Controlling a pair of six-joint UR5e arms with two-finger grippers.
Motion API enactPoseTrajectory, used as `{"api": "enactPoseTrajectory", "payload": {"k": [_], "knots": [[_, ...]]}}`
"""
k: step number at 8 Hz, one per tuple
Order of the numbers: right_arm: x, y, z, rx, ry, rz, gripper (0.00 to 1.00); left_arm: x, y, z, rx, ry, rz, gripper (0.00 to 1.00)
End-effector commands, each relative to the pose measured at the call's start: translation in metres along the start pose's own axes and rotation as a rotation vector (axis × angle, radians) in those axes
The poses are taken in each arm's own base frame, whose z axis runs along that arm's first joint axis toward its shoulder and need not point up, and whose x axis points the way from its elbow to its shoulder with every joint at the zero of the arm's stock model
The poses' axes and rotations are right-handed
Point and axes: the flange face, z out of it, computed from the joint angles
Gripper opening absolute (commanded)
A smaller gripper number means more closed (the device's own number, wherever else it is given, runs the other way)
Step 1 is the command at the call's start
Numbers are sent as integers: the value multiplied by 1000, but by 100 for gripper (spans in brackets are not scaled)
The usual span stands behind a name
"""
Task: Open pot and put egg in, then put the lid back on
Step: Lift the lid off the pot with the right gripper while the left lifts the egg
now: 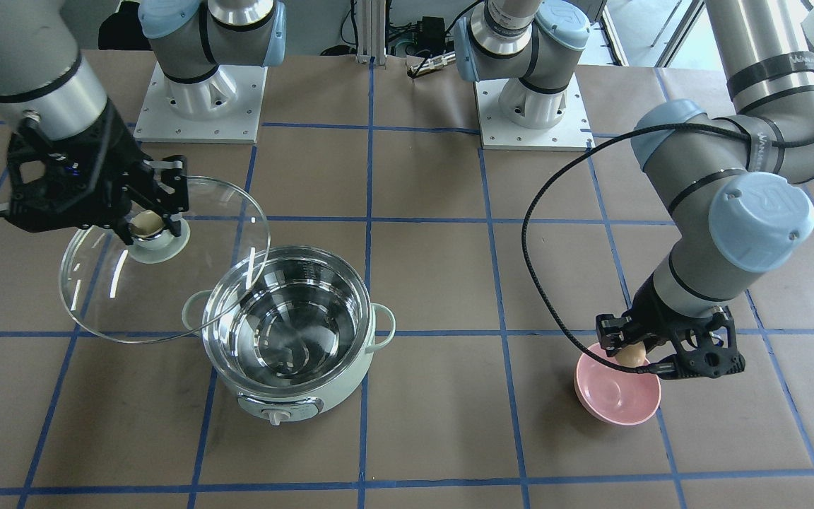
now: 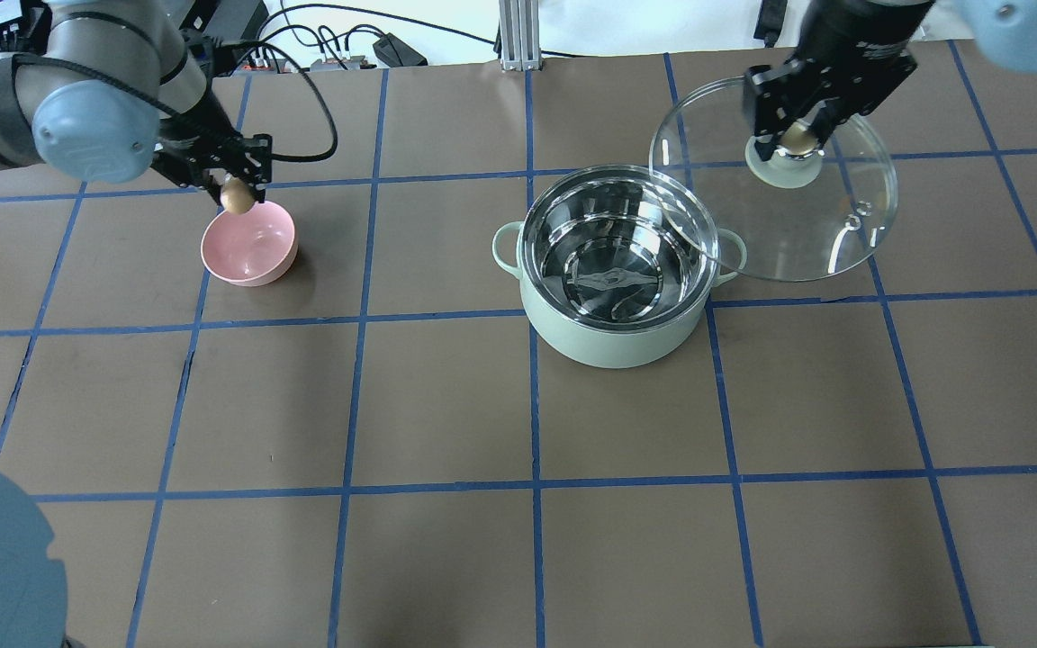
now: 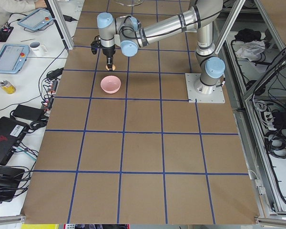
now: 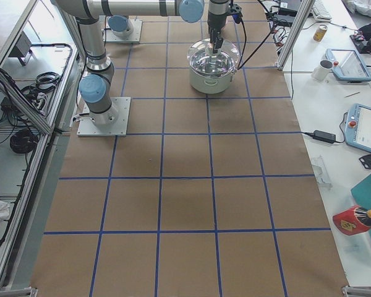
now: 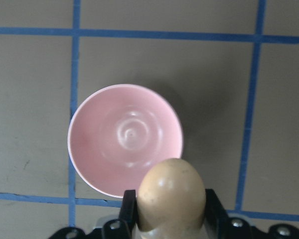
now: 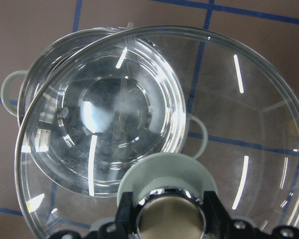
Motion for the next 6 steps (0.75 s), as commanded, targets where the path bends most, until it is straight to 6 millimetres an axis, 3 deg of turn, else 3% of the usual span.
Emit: {"api": "enactPoseTrajectory", "payload": {"k": [1, 3, 5, 6], "knots": [[113, 18, -14, 8, 29, -50, 0, 127, 15, -57, 67, 71, -30, 0], [165, 31, -14, -2, 39, -71, 0, 229, 49, -72, 101, 140, -60, 0], [175, 29, -9, -4, 38, -120, 0, 303, 76, -84, 162, 265, -89, 0], [177, 29, -9, -7, 41, -138, 0, 324, 83, -80, 147, 278, -94, 0]]}}
